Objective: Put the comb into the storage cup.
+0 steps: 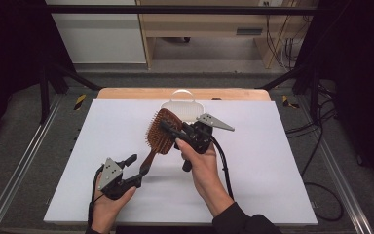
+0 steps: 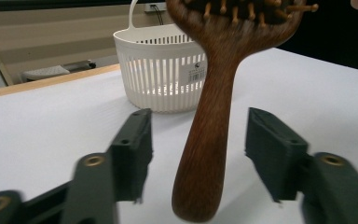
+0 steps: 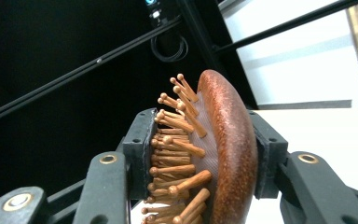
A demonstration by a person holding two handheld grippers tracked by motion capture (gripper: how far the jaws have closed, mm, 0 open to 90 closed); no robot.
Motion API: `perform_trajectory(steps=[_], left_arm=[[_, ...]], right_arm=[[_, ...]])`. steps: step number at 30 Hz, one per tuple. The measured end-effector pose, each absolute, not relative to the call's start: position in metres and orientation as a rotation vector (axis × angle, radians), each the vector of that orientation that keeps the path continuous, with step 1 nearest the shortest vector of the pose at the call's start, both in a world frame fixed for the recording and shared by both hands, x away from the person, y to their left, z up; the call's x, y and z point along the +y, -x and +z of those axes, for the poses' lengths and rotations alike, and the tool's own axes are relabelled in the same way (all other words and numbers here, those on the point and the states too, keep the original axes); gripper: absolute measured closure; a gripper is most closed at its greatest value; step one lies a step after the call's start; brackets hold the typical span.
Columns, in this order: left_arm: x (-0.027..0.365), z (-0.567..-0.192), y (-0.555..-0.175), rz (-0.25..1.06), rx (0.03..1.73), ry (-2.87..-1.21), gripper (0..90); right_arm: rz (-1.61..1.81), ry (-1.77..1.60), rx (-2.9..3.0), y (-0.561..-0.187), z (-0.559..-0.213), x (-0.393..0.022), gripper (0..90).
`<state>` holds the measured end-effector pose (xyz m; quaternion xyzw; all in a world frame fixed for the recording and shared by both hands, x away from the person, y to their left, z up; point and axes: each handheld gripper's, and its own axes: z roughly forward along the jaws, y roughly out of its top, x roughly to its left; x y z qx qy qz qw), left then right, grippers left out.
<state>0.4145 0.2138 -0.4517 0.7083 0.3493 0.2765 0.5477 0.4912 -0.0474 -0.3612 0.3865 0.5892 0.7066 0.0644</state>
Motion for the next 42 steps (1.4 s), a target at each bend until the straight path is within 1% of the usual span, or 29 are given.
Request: perform_trajectory(steps=[4,7,10,19,24,32,42], left_arm=[[0.214,-0.452,-0.414,0.662,0.835,-1.655,22.0],[0.219,-0.452,-0.413,0.654,0.874,-1.636,10.8],[0.229,-0.452,-0.412,0.671,0.896,-1.612,6.3],[0.266,-0.458,-0.404,0.739,1.002,-1.540,4.7],[0.282,-0.459,-0.402,0.777,1.043,-1.472,4.7],[0.284,-0.461,-0.401,0.823,1.056,-1.456,4.7],[0.286,-0.462,-0.402,0.830,1.053,-1.452,4.4]], right_arm=[[2.117,-1.198,1.736,-0.499,-0.362,-0.054,51.4],[2.118,-1.219,1.713,-0.503,-0.361,-0.058,51.4],[2.102,-1.232,1.703,-0.507,-0.360,-0.061,51.3],[2.074,-1.261,1.691,-0.517,-0.357,-0.064,51.2],[2.074,-1.255,1.692,-0.521,-0.354,-0.063,51.2],[2.074,-1.239,1.681,-0.528,-0.343,-0.065,51.2],[2.083,-1.227,1.666,-0.534,-0.330,-0.063,51.1]])
